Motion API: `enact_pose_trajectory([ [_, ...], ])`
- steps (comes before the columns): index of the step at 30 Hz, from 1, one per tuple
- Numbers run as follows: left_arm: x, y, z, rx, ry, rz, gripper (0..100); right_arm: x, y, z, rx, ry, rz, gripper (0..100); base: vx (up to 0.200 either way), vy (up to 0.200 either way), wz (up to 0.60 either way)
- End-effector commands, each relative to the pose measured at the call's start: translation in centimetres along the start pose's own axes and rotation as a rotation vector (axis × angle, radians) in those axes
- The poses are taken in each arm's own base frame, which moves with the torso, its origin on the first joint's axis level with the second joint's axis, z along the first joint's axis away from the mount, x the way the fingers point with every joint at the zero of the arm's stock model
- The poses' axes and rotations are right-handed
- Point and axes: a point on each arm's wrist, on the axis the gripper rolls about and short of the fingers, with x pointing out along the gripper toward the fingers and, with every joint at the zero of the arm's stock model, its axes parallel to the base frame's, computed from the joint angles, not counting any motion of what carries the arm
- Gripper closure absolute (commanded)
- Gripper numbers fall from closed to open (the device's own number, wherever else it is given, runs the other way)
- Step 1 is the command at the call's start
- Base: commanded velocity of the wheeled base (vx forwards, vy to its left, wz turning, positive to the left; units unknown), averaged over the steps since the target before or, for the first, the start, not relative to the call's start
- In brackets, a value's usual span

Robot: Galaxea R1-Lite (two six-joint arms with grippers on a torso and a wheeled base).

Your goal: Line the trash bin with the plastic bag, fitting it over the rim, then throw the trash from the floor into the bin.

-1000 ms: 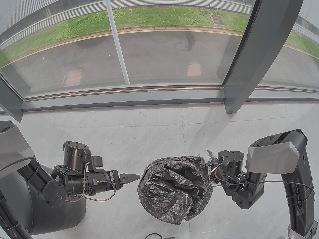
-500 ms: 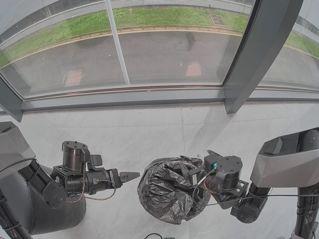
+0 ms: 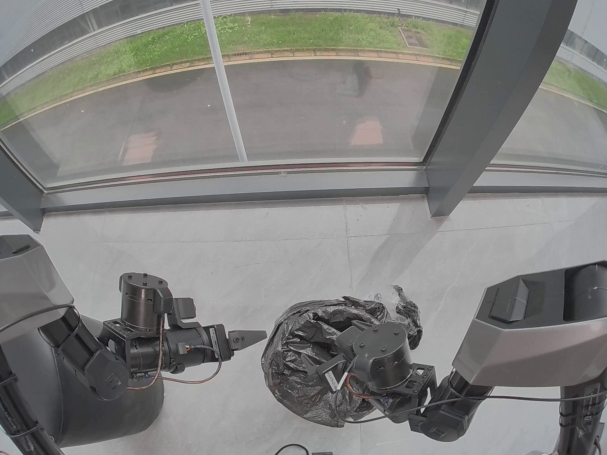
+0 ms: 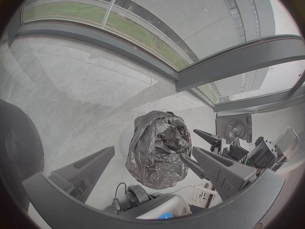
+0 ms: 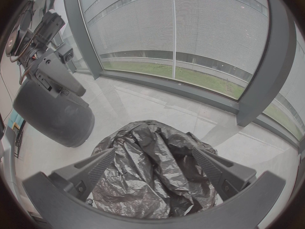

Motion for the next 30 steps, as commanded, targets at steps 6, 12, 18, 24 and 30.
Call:
enact_pose_trajectory([
  [6,0.2,0.2,-0.2,-0.004,0.011,0.005,0,1.9,1.5,-0.3,-0.026,0.038,0.029,0,0.000,0.000,0.00],
  [12,0.3,0.3,-0.3,-0.005,0.014,0.007,0,1.7,1.8,-1.1,-0.066,0.126,0.100,0,0.000,0.000,0.00],
  [18,0.5,0.4,-0.4,-0.007,0.020,0.009,0,1.9,2.1,-0.7,-0.121,0.150,0.133,0,0.000,0.000,0.00],
  [24,0.6,0.4,-0.4,-0.008,0.022,0.011,0,3.1,2.2,-0.8,-0.133,0.169,0.126,0,0.000,0.000,0.00],
  [30,0.8,0.6,-0.5,-0.011,0.028,0.016,0,4.1,2.5,-1.5,-0.141,0.195,0.126,0,0.000,0.000,0.00],
])
